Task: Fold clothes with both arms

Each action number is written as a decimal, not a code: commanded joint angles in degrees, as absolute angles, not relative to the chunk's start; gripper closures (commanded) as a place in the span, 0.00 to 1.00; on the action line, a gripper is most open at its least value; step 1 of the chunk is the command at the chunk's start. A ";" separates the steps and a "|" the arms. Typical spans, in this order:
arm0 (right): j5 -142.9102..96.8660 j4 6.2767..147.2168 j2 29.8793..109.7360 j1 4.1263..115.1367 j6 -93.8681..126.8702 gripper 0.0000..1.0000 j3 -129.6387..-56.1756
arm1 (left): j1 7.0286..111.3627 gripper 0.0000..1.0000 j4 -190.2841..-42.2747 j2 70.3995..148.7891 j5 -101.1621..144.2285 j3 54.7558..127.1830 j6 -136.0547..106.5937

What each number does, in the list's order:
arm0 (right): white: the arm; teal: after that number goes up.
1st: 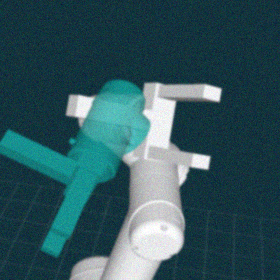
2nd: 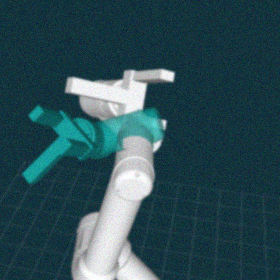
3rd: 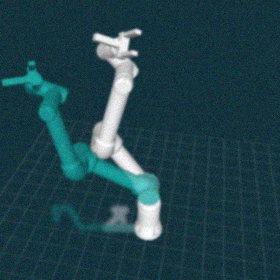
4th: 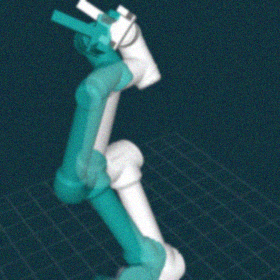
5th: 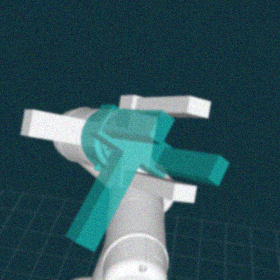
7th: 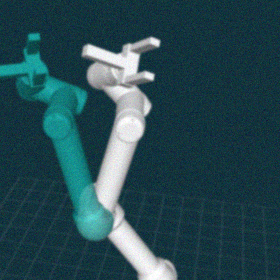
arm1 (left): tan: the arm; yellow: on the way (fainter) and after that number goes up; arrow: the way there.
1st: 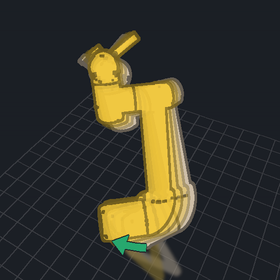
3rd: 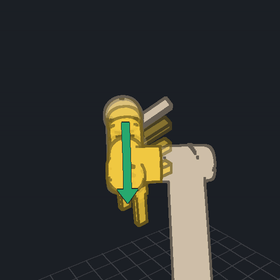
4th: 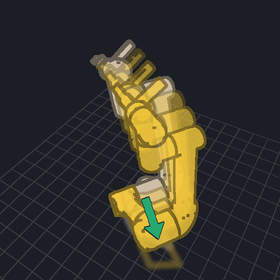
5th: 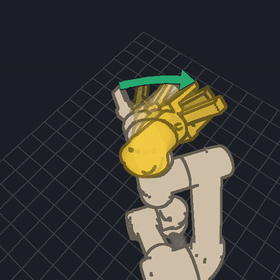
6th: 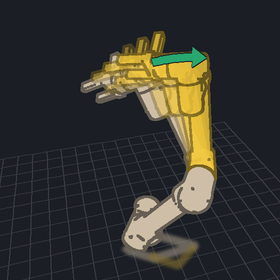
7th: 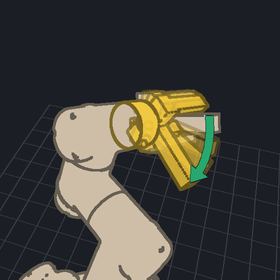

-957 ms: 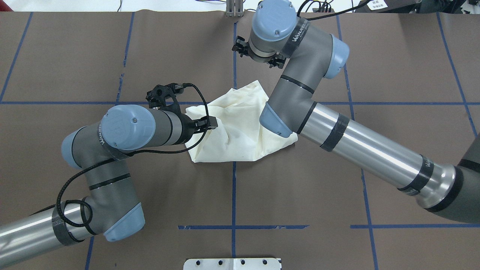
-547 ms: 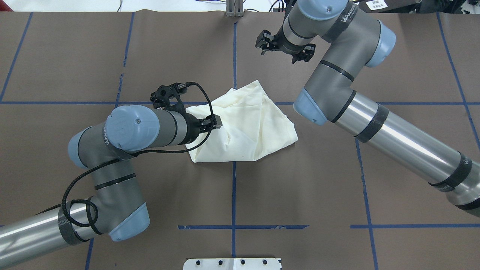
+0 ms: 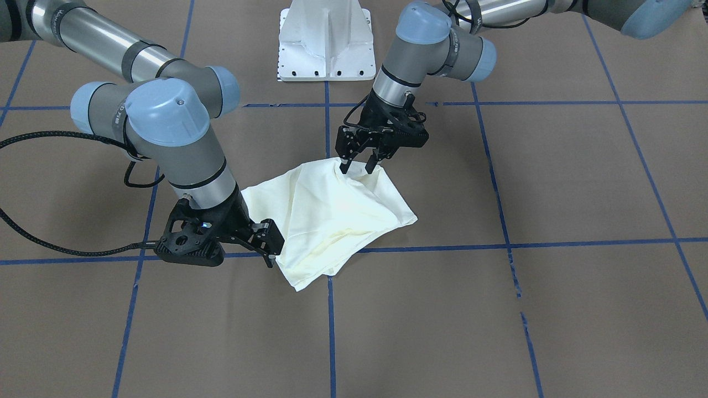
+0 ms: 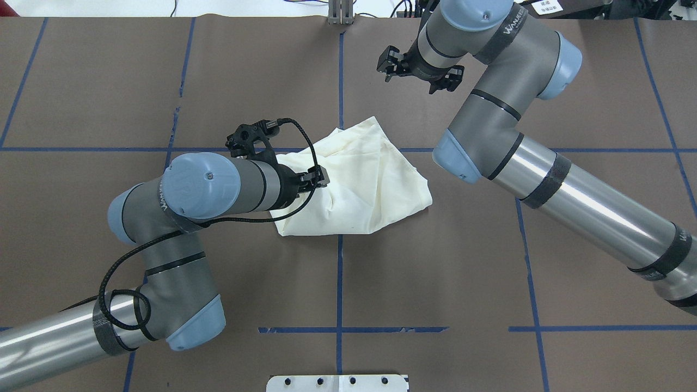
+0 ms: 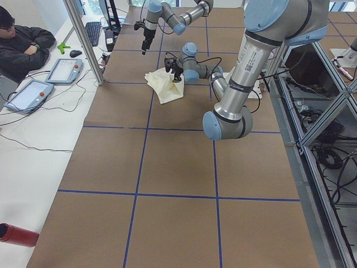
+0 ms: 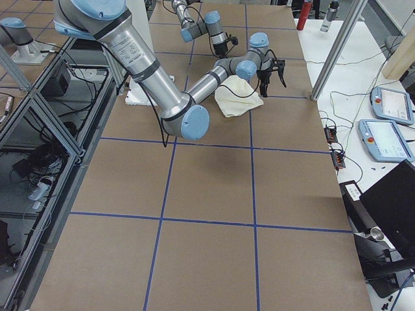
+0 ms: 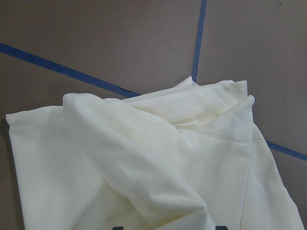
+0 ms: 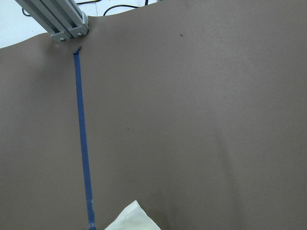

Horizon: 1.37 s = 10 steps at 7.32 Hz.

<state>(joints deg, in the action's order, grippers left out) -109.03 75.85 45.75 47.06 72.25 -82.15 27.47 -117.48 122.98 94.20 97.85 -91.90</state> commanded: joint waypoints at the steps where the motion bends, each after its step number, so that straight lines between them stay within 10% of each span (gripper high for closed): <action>1: -108.98 75.85 45.79 47.02 72.25 0.00 -82.18 | 27.16 0.58 -117.51 123.31 94.13 96.95 -92.90; 6: -108.98 75.76 46.23 46.85 72.25 0.00 -82.09 | 27.25 0.70 -123.05 123.40 94.13 93.34 -92.64; 7: -108.98 75.76 46.23 46.85 72.33 0.00 -82.18 | 27.25 1.00 -123.05 123.31 94.13 93.17 -92.29; 10: -108.90 75.76 46.32 46.85 72.33 0.00 -82.18 | 27.42 1.00 -122.70 122.09 93.87 94.30 -92.02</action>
<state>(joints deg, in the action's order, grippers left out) -108.93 75.76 46.26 46.85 72.33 -82.17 27.34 -122.83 122.79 93.99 93.77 -92.05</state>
